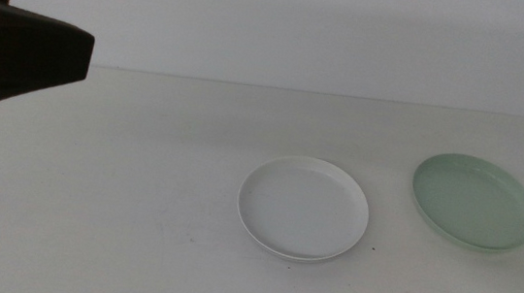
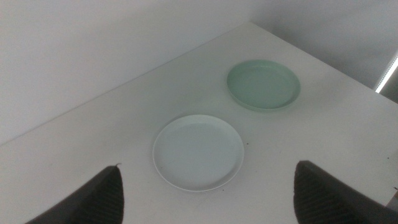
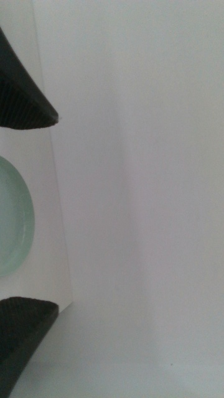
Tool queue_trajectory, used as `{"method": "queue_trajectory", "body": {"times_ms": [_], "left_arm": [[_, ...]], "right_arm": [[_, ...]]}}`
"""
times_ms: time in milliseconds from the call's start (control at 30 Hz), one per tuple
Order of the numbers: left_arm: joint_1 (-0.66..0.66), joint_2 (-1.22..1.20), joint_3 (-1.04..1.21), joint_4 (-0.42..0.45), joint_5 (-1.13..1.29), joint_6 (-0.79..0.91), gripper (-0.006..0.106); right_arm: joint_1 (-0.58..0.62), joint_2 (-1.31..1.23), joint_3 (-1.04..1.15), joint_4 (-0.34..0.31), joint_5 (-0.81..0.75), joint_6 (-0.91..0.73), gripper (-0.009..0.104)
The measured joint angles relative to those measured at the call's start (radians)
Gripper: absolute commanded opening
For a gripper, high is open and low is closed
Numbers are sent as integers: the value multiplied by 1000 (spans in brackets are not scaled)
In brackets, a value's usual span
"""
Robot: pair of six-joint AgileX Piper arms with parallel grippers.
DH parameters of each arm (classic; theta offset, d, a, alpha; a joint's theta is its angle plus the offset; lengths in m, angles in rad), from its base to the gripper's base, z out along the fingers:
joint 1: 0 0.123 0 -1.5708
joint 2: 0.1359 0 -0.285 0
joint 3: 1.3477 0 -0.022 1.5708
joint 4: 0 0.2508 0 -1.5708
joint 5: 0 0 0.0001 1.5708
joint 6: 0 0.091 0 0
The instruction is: Stack the three bowls on top of each other.
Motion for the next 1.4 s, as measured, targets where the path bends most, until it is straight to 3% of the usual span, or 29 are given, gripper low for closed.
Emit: {"method": "queue_trajectory", "body": {"times_ms": [133,367,500,900,1233,1400], "left_arm": [[0,0,0,0,-6,0,94],[0,0,0,0,-23,0,94],[0,0,0,0,-23,0,94],[0,0,0,0,-23,0,94],[0,0,0,0,-29,0,94],[0,0,0,0,-29,0,94]], "right_arm": [[0,189,-250,-9,169,-2,75],[0,672,-874,-1,798,-22,75],[0,850,-1079,20,987,-16,75],[-11,1200,-1225,80,1064,-72,75],[-197,1553,-1415,198,1089,-118,75],[-227,1737,-1477,230,1067,-166,75]]}}
